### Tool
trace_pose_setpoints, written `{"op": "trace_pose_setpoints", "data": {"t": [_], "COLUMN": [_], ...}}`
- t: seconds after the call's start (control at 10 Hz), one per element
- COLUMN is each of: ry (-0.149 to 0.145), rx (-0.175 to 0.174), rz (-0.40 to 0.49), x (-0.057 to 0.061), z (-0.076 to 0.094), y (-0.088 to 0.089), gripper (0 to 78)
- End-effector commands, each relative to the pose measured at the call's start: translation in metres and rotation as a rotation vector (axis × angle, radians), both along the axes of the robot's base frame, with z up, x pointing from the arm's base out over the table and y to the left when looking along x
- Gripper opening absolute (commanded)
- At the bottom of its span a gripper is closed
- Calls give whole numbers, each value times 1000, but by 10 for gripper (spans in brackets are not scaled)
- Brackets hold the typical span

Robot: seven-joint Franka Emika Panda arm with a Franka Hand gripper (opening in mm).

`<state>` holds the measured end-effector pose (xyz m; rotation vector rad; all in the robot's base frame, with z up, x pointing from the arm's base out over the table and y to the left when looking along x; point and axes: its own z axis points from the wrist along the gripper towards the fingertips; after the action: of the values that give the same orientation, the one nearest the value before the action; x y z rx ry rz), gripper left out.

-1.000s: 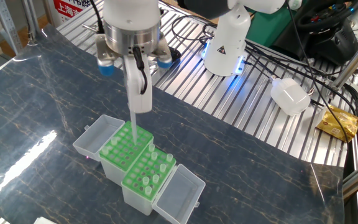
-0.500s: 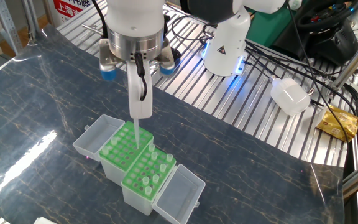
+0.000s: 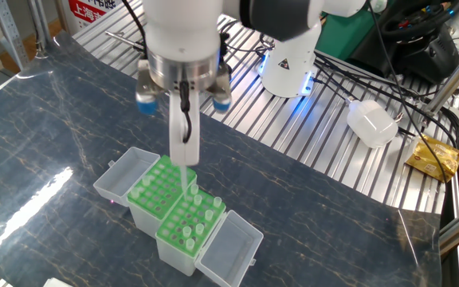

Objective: Transfer all large pipette tips from one holder to another

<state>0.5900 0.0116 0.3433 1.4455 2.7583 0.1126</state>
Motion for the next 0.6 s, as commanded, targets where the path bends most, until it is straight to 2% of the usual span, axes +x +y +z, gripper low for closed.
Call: {"op": "trace_pose_setpoints", "data": {"t": [0.1, 0.6], "ry": [-8, -5], "rx": [-1, -19], "rz": [-5, 8], "x": [3, 4], "z": [-4, -11], "y": [3, 0], "gripper": [11, 11]}}
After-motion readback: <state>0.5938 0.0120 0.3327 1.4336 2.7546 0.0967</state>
